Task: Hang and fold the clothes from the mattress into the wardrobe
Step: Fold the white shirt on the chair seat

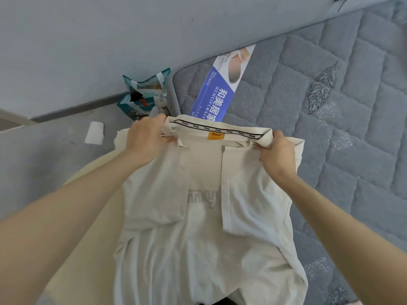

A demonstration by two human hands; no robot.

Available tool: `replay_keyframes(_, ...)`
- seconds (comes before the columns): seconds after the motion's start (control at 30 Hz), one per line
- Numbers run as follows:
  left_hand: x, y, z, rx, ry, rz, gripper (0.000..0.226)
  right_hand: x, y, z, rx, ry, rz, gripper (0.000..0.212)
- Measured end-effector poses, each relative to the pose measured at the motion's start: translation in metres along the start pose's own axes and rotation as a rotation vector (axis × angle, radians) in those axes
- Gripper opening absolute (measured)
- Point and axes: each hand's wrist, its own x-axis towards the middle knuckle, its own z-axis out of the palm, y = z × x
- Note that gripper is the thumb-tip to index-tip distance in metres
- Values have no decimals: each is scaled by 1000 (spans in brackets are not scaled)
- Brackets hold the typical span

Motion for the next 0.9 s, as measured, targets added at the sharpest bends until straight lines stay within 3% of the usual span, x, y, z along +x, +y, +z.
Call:
replay_keyframes(0.2, 30, 20, -26, -4, 219, -16, 7, 19, -32, -20, 207, 152, -79, 19)
replay_keyframes(0.33, 33, 32, -32, -54, 335, -16, 2, 7, -35, -32, 210, 220, -209, 22)
replay_keyframes(0.47, -4, 26, -22, -37, 408, 73, 13, -28, -13, -28, 240, 200, -216, 15)
replay_keyframes(0.57, -48, 15, -13, -32, 435, 138, 20, -60, 5, -23, 213, 200, -240, 22)
replay_keyframes(0.77, -148, 0, 6, -102, 355, 205, 25, -127, 36, -12, 255, 242, -167, 28)
replay_keyframes(0.9, -200, -5, 26, -29, 188, 241, 70, -170, 51, 2, 187, 251, -55, 23)
